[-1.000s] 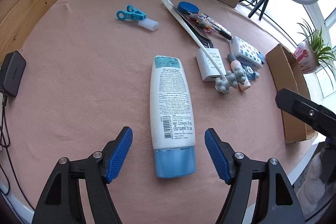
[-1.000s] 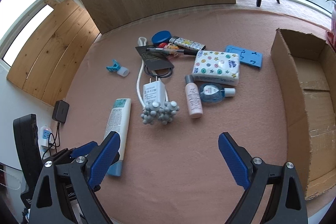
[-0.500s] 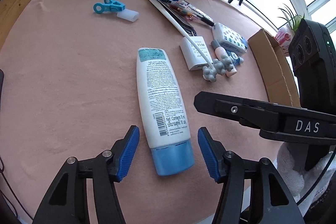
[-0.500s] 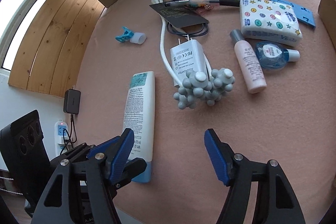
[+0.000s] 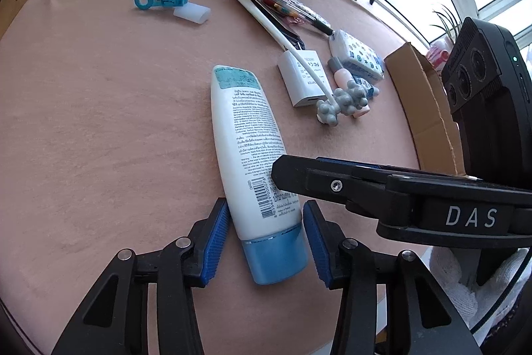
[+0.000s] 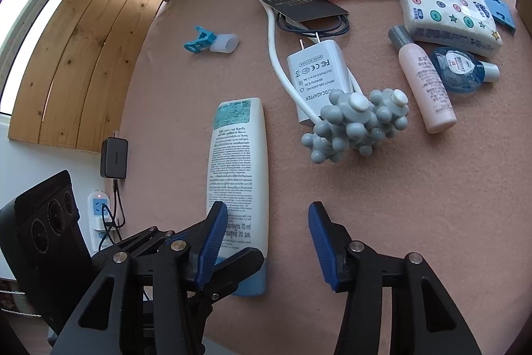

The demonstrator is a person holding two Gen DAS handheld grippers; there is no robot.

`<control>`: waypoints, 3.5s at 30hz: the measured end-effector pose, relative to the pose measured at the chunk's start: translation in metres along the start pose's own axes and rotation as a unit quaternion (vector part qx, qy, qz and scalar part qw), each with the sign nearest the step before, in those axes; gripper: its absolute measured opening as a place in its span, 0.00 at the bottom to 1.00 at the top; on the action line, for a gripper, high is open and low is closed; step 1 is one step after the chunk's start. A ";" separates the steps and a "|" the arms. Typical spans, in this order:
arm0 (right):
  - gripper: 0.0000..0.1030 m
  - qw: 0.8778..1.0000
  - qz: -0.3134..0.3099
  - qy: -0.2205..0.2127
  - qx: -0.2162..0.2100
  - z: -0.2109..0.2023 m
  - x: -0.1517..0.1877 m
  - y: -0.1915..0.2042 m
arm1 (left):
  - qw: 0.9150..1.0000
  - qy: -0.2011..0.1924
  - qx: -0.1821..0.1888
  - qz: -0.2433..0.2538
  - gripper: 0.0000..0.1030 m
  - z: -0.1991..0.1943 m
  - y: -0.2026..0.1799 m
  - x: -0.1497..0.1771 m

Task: Organize objects
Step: 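Carry the lotion tube with the left tool into the cardboard box and release, then move the left tool to the blue clothespin and close on it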

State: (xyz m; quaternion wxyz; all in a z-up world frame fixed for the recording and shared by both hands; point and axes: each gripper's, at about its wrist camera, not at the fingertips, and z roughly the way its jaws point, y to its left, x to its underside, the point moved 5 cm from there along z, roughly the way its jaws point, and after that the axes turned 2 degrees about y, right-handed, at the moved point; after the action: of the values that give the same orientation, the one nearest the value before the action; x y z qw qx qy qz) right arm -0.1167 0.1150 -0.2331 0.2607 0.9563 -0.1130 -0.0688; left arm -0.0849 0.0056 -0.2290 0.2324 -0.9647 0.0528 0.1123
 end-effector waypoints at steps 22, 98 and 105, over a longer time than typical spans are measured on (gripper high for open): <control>0.37 0.998 -0.043 -0.020 -0.034 -0.070 0.014 -0.017 | 0.998 -0.056 -0.014 -0.028 0.45 -0.017 -0.074 -0.003; 0.56 0.988 0.052 -0.135 0.054 -0.123 -0.009 -0.085 | 0.986 -0.093 -0.113 -0.080 0.63 -0.056 0.037 -0.097; 0.54 0.988 0.047 -0.133 0.068 -0.117 -0.008 -0.079 | 0.983 -0.086 -0.130 -0.096 0.63 -0.047 0.064 -0.144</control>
State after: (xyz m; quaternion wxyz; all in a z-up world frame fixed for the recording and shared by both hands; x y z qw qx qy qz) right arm -0.0877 0.2403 -0.1730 0.1807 0.9476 -0.1965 -0.1754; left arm -0.2255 -0.0655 -0.1809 0.1186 -0.9740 -0.0753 0.1779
